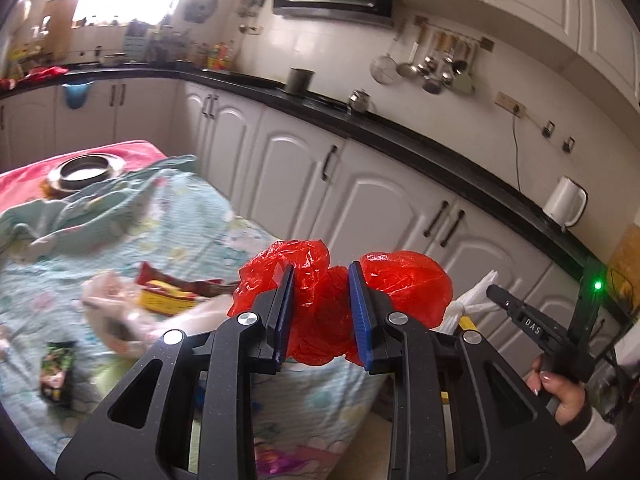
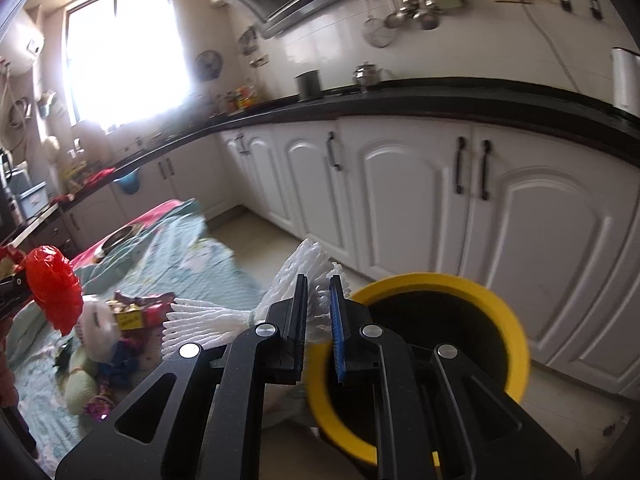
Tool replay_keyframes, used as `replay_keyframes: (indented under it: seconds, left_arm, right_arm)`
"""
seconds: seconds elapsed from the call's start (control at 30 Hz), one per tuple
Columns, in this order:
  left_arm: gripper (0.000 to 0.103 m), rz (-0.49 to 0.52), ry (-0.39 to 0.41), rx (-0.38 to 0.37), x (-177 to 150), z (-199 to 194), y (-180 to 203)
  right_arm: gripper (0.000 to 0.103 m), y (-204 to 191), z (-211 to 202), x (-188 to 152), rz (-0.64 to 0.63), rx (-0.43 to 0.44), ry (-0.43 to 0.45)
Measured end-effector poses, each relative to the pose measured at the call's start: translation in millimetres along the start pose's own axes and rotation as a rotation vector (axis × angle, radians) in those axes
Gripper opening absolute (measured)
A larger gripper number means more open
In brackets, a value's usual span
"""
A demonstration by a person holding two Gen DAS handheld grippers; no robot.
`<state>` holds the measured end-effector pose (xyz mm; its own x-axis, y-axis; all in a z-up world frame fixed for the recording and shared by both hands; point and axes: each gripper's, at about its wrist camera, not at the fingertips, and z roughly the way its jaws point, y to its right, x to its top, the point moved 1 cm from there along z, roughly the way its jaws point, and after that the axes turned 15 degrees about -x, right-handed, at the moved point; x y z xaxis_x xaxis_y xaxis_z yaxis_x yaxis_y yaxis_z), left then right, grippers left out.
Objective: Collect trash
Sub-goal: 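Carry the red bag and white bag over the yellow bin with both grippers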
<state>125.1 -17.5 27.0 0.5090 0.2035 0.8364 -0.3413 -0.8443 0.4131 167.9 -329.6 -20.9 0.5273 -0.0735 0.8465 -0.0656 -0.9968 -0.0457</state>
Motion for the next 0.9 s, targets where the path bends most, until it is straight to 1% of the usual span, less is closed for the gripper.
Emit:
replay_keyframes:
  seconds: [0.23, 0.43, 0.63, 0.9]
  left_arm:
    - [0.02, 0.046, -0.053, -0.034, -3.5, 41.6, 31.6]
    - [0.02, 0.07, -0.099, -0.059, -7.6, 76.4, 54.5]
    - [0.02, 0.096, -0.148, -0.06, -14.5, 104.5, 70.7]
    - [0.02, 0.133, -0.238, -0.055, -34.7, 147.9, 86.2]
  right_arm:
    - [0.011, 35.3, -3.3, -1.0, 0.042, -0.08, 0.01]
    - [0.011, 56.3, -3.0, -3.2, 0.071, -0.117, 0.014]
    - [0.011, 76.6, 3.5, -8.9, 0.079, -0.187, 0.01]
    - [0.011, 98.6, 15.1, -21.1, 0.061, -0.282, -0.001]
